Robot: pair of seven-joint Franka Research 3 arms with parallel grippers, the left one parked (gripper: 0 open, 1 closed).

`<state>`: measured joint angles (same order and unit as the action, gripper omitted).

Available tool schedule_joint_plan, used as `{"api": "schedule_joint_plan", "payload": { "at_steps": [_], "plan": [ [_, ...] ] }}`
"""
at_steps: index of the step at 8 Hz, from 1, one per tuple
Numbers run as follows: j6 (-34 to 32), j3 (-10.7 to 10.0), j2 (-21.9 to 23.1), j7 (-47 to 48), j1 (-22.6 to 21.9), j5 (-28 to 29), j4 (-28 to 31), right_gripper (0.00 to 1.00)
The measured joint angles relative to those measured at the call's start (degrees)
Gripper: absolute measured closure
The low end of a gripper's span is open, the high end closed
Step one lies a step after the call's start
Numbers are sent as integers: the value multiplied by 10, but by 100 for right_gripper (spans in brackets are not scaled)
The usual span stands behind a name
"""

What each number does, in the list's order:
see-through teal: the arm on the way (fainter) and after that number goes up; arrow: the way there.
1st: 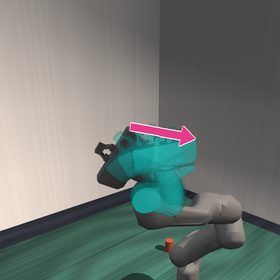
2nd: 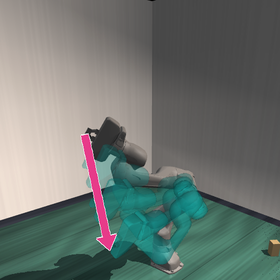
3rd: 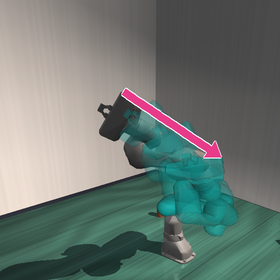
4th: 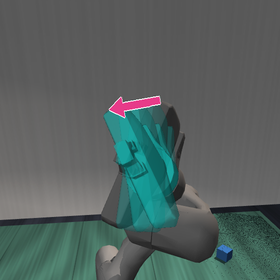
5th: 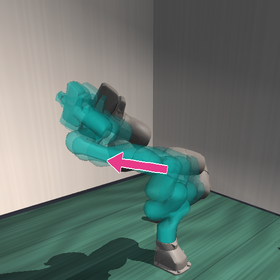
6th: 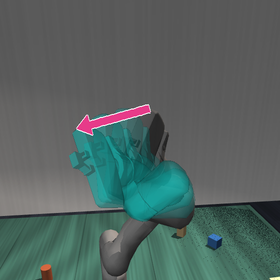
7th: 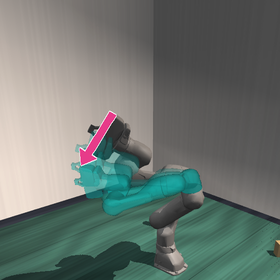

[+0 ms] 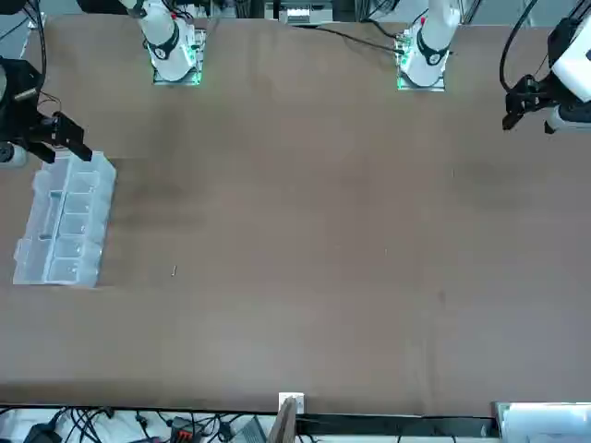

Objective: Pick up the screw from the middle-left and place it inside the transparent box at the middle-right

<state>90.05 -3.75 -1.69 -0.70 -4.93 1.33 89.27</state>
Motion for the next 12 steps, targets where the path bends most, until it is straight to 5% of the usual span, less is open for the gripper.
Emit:
{"api": "schedule_joint_plan", "payload": {
  "at_steps": [5,12],
  "plan": [
    [40,0,-21,4,-1,0,-9,0],
    [293,5,-250,9,-27,2,-6,0]
  ]
}}
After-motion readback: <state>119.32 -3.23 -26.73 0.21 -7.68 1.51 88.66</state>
